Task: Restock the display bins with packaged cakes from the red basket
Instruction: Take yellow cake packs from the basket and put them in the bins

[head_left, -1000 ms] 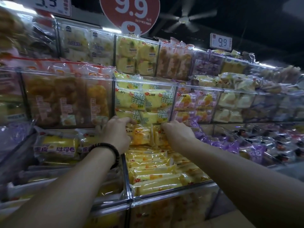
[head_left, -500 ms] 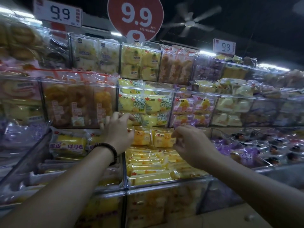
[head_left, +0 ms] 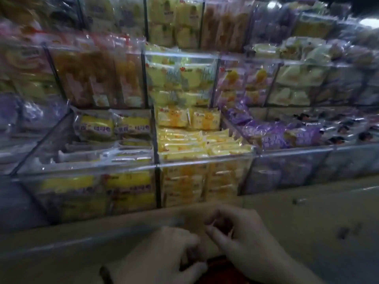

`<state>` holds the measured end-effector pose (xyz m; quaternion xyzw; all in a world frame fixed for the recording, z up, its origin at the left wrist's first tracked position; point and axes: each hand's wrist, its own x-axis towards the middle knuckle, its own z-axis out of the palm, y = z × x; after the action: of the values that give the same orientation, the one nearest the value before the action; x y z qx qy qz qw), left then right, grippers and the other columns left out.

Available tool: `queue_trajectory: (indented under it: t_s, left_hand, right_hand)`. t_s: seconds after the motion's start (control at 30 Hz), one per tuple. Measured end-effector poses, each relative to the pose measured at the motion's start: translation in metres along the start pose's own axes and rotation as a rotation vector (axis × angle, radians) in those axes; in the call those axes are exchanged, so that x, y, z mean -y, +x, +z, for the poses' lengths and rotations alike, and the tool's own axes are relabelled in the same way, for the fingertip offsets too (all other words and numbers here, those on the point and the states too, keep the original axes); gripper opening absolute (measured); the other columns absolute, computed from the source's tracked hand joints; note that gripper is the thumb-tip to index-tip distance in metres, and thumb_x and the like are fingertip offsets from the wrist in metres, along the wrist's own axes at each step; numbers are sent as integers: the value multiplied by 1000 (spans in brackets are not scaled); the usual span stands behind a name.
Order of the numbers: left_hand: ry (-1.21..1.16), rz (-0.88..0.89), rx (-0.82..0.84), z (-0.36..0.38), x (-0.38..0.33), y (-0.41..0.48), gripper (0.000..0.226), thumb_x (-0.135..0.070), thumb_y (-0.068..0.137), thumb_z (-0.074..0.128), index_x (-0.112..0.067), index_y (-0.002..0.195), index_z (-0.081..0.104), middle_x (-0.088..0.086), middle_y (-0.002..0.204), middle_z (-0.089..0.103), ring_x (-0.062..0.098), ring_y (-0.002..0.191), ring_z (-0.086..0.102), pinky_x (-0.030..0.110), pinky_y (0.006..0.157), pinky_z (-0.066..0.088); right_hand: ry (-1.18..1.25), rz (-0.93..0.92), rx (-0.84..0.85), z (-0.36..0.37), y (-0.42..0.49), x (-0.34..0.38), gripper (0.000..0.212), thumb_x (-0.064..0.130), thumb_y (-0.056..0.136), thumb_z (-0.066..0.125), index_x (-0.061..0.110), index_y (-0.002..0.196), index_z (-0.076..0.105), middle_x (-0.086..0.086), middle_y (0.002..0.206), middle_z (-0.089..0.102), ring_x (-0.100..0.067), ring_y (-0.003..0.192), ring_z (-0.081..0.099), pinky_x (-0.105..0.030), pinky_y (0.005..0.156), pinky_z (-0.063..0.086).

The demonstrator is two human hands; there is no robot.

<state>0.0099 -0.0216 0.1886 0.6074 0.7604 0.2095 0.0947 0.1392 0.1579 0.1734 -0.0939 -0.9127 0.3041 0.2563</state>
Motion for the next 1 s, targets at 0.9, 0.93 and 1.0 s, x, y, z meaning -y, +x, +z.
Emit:
queue_trajectory:
  t_s: [0.9, 0.93, 1.0]
  left_hand:
    - [189, -362, 963, 212, 167, -2, 36, -47, 101, 53, -24, 117, 75, -3, 115, 75, 24, 106, 70, 44, 95, 59]
    - [187, -368, 966, 212, 171, -2, 37, -48, 100, 55, -24, 120, 74, -2, 119, 75, 24, 109, 70, 44, 97, 58]
    - [185, -374, 975, 216, 173, -4, 39, -46, 99, 59, -21, 126, 72, 0, 125, 73, 23, 111, 69, 41, 96, 59]
  right_hand:
    - [-448, 505, 946, 228, -145, -171, 57, 67, 84, 66, 30, 127, 71, -3, 122, 58, -28, 135, 50, -28, 106, 40]
    - [-418, 516, 1035, 235, -148, -168, 52, 56, 93, 65, 26, 135, 67, -5, 123, 60, -26, 140, 47, -26, 107, 36]
    - [-363, 565, 1146, 249, -156, -167, 59, 32, 103, 59, 12, 156, 44, -20, 155, 47, -30, 152, 36, -28, 117, 25]
